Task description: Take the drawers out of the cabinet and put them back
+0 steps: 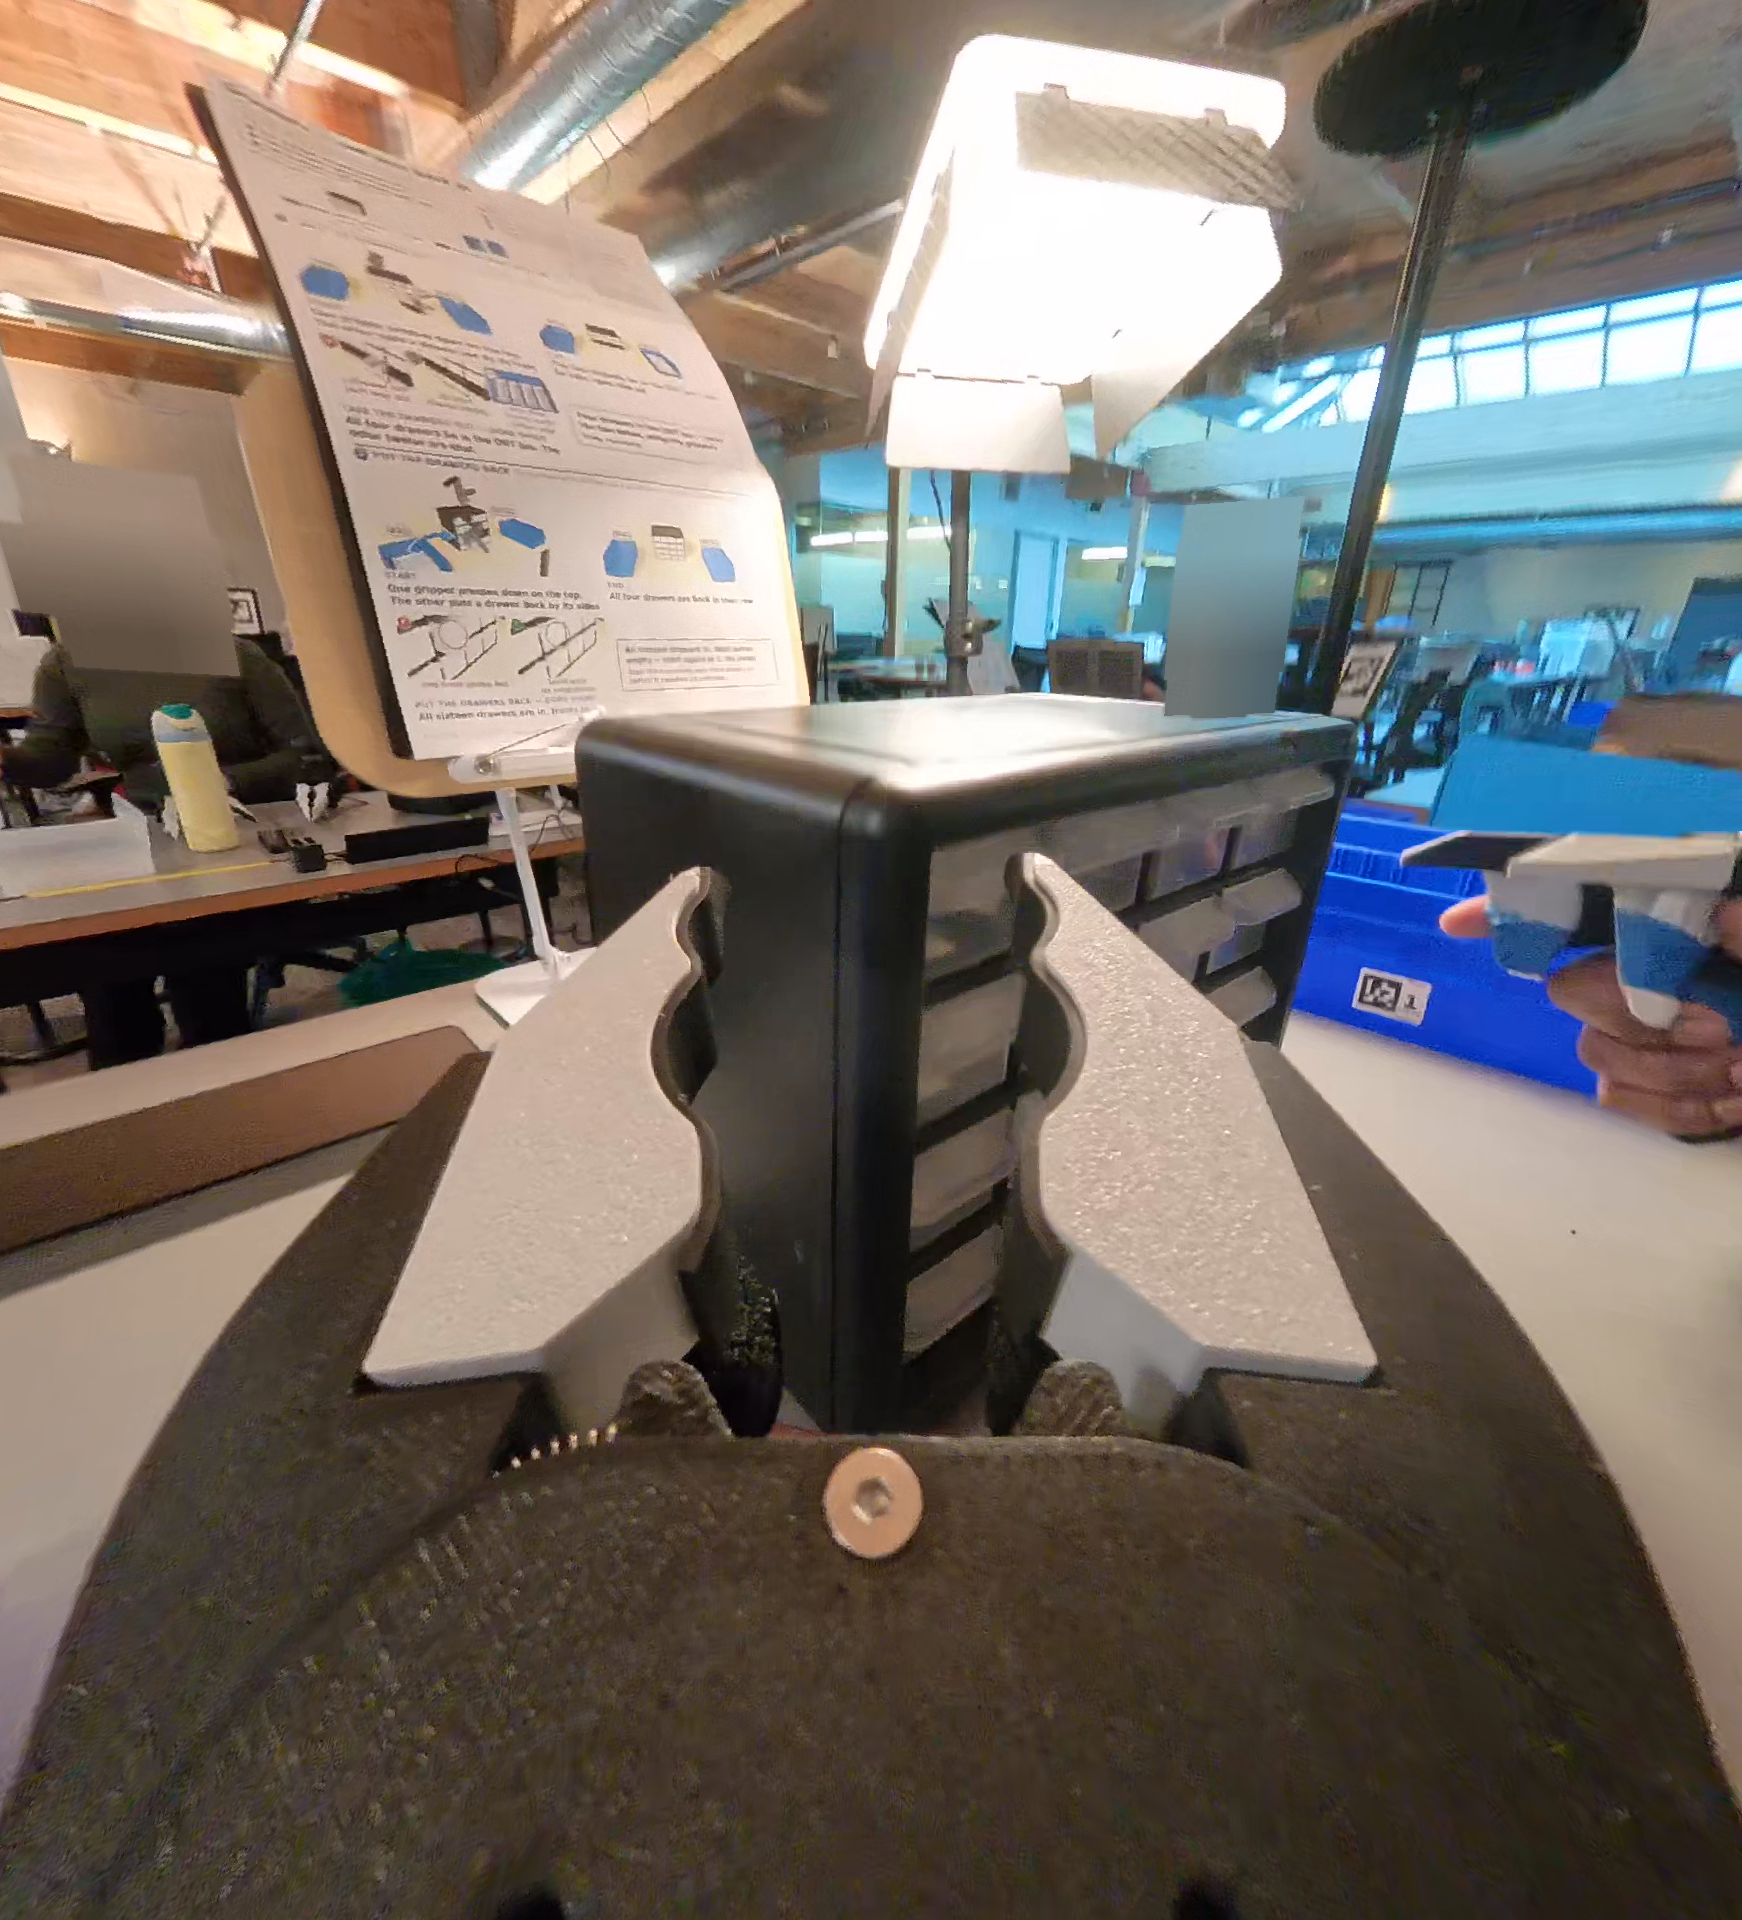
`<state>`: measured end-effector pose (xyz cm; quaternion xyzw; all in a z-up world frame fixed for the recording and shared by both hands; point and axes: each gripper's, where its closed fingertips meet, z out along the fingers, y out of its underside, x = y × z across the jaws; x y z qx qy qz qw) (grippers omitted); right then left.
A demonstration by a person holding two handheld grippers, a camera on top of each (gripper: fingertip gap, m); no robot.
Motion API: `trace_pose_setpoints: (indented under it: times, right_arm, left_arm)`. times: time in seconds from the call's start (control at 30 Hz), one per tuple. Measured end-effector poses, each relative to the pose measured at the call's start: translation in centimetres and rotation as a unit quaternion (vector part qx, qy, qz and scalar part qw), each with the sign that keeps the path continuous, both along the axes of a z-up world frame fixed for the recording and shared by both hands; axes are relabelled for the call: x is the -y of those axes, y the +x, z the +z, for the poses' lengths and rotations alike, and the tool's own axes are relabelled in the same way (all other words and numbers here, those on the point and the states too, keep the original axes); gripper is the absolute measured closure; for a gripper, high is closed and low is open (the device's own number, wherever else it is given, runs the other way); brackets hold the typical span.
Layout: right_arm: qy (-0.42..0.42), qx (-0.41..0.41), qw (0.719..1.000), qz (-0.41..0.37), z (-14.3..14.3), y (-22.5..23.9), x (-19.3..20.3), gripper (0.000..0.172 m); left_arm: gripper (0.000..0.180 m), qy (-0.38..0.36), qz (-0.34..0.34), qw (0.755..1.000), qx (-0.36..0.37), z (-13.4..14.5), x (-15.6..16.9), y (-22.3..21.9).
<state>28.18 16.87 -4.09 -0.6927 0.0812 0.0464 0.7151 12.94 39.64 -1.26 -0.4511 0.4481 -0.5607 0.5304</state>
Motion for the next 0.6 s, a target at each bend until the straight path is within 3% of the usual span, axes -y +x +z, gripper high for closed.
trace_pose_setpoints:
  times: [0.13,0.3,0.47,0.6]
  right_arm:
    - [-0.004,-0.060,0.998,0.028,-2.2,-2.7,-1.6,0.117]
    - [-0.008,-0.125,0.992,0.027,-3.8,-5.5,-4.3,0.120]
    - [0.011,-0.207,0.978,-0.029,-3.4,-3.4,-4.9,0.122]
    - [0.055,-0.293,0.952,-0.070,-2.9,-0.6,-4.4,0.126]
  left_arm:
    - [0.125,0.055,-0.007,0.996,-0.077,3.1,0.8,1.8]
    - [0.124,0.112,-0.034,0.971,-0.208,5.9,2.6,5.6]
    - [0.124,0.146,-0.099,0.921,-0.347,5.2,4.7,9.8]
    - [0.123,0.174,-0.120,0.885,-0.416,4.4,5.4,12.7]
